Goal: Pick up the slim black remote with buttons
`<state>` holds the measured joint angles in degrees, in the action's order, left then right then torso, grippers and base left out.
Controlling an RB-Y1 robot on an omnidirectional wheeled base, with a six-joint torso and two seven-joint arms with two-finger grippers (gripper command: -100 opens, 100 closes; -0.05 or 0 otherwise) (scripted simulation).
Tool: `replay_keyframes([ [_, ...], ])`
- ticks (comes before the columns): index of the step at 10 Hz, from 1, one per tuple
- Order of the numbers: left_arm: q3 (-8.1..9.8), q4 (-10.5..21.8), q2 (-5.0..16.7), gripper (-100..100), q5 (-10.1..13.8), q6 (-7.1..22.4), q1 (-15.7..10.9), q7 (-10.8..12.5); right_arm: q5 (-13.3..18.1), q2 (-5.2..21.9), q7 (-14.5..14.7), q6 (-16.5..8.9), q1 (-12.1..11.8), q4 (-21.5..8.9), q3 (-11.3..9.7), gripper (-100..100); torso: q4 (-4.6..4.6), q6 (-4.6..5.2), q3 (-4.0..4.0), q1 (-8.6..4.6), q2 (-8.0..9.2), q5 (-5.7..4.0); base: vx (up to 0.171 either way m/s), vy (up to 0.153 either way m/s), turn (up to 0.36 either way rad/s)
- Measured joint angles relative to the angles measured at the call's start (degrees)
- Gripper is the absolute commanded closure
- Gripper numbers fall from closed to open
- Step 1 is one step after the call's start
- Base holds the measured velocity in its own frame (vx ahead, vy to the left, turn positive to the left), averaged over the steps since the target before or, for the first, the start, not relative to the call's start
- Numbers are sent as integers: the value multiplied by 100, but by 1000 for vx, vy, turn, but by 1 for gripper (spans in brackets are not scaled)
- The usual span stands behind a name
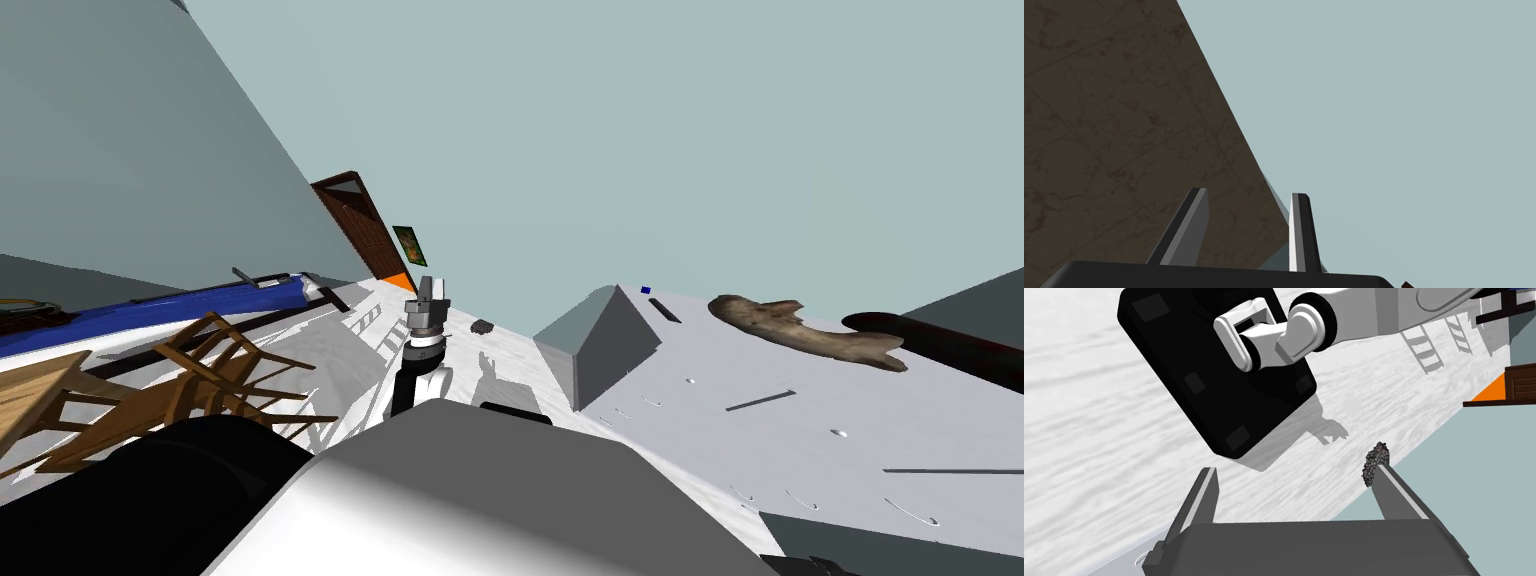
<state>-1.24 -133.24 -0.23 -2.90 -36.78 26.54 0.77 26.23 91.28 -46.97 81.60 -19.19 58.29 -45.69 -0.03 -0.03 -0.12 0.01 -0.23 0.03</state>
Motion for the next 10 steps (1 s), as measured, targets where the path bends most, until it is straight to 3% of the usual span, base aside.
replay_keyframes([
  [2, 1, 0, 0, 0, 0, 0, 1, 0, 166, 51, -58, 220, 228, -532, -73, -100, 1, 8, 4, -7, 7, -5, 38, -5, 124],
  [3, 0, 0, 0, 0, 0, 0, 0, 0, 65, 323, -103, 198, 117, -543, -111, -100, 0, -2, 0, -4, 1, -1, 46, -19, 136],
  [5, 1, 0, 0, 0, 0, 0, 1, 0, 142, 427, -167, 236, 227, -819, -161, -100, 2, 8, 5, -8, 8, -6, 43, -12, 120],
  [6, 0, 0, 0, 0, 0, 0, 0, 0, 300, 463, -236, 424, 438, -1236, -217, -100, -1, -3, -2, -9, -4, -3, 56, -26, 146],
  [7, 1, 0, 0, 0, 0, 0, 1, 0, 318, 575, -304, 484, 480, -1355, -240, -100, -1, 6, -3, -10, -4, -5, 82, -38, 236],
  [10, 1, 0, 1, 0, 0, 0, 1, 0, 56, 1135, -427, 295, 291, -1459, -378, -100, -5, 0, -11, -16, -19, -5, 82, -49, 164],
])
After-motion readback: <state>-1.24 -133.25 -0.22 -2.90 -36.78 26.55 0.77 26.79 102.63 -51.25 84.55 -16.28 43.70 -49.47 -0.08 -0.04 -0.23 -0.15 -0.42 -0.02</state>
